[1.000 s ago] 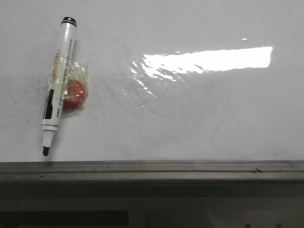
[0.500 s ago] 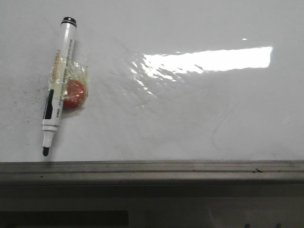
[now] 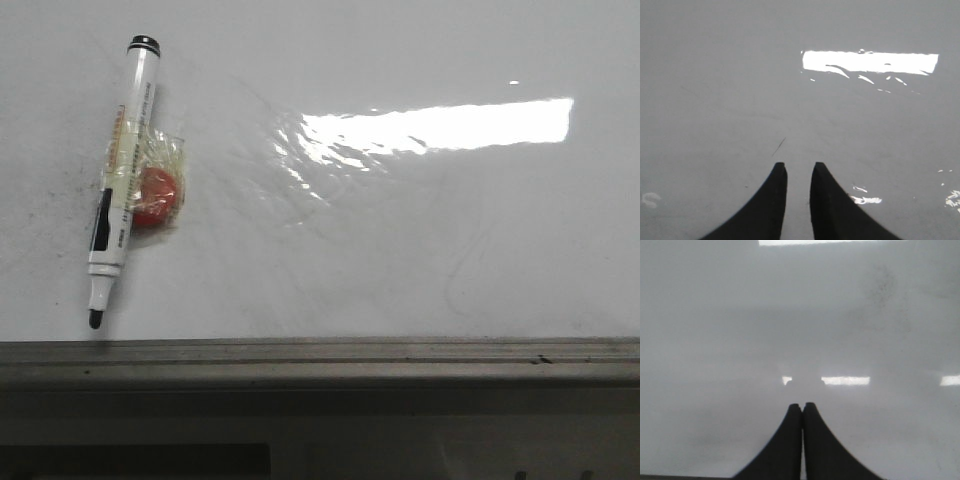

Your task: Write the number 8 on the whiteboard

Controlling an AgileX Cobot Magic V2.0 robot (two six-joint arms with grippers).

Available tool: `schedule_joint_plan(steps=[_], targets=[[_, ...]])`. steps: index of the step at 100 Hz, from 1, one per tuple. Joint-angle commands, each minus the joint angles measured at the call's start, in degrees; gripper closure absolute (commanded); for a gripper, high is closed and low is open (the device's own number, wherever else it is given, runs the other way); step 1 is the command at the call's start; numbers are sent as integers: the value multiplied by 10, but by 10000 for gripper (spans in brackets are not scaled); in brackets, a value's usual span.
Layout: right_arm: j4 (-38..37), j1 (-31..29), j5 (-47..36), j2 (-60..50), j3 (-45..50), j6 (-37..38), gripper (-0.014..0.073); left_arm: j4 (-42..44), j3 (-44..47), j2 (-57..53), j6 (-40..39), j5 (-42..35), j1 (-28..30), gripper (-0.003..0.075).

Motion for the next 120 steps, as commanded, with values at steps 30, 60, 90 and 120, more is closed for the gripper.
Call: schedule_joint_plan(steps=[30, 60, 90, 120], targets=[[21, 0, -53, 11, -21, -4, 657, -16, -21, 63, -1, -93, -36, 311], [22, 0, -53, 11, -21, -4, 657, -33, -21, 77, -2, -118, -172, 311], [22, 0, -53, 11, -21, -4, 657, -33, -21, 143, -2, -169, -339, 311], [22, 0, -49, 11, -21, -4, 657, -12, -23, 287, -3, -282, -431, 310]])
